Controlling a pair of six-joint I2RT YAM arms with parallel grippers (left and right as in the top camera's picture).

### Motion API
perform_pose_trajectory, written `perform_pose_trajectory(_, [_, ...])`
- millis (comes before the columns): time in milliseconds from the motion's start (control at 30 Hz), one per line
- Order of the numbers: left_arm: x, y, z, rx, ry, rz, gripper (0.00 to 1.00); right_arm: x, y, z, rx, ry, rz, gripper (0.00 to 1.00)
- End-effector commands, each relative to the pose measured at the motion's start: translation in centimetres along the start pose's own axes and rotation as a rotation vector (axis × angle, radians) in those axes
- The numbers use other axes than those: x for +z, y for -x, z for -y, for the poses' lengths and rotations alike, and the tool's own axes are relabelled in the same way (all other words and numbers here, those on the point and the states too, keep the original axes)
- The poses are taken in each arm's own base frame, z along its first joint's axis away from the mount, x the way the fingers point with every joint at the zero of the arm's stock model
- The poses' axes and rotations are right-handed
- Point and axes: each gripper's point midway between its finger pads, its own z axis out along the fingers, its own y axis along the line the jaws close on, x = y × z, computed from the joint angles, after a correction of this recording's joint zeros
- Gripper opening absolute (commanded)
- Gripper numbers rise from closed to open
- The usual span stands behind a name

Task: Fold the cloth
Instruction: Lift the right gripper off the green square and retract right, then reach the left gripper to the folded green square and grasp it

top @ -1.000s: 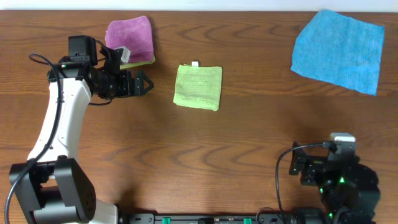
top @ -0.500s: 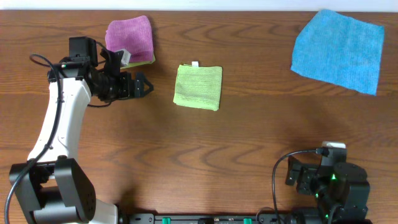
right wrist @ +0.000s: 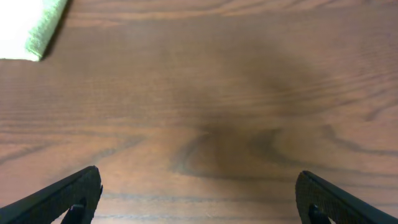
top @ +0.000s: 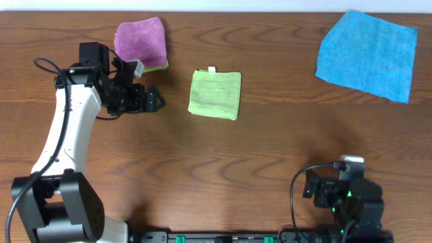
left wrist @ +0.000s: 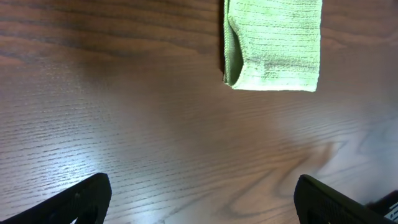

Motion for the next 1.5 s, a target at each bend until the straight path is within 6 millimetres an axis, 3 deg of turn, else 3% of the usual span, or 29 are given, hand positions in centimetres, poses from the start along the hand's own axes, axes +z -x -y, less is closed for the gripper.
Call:
perform_pose_trajectory(0, [-0.4,0.3,0.1,0.026,0.01,0.01,0.95,0.4,-0.7,0.1,0.021,0.006,0.038,0.99])
perform_pose_trajectory(400, [0.1,-0.1,1.3,0.044,0.0,-0.012,0.95,1.2,-1.9,0.2,0.022,0.008,0.06,0.99])
perform_pose_trajectory(633, [0.4,-0.5,1.9,-0.16,-0.002,-0.028,0.95,1.2,-1.9,0.2,0.022,0.008,0.06,0.99])
perform_pose_trajectory(900, [0.4,-0.5,1.8,-0.196,0.006,-0.028,0.95,1.2,-1.9,0.2,0.022,0.008,0.06,0.99])
perform_pose_trajectory(1033, [0.3,0.1,0.4,-0.202,0.085,0.003,0.95,1.2,-1.9,0.2,0.022,0.008,0.06,0.99])
perform_pose_trajectory(1167, [0.3,1.2,0.1,-0.618,0.086,0.066,0.95,1.2,-1.9,0.2,0.022,0.008,0.06,0.99])
perform_pose_trajectory(1267, [1.0,3.0,2.9,-0.796,-0.017,0.107,0.95,1.2,-1.9,0.2,0.022,0.008,0.06,0.99])
perform_pose_trajectory(1367, [2.9,4.4,7.0,-0.889,-0.057,0.154,0.95,1.2,-1.9,0.2,0.022,0.008,0.06,0.99])
perform_pose_trajectory(1467, [5.6,3.6,9.8,-1.078,0.002,0.191,0.95,1.2,-1.9,0.2,0.022,0.008,0.06,0.99])
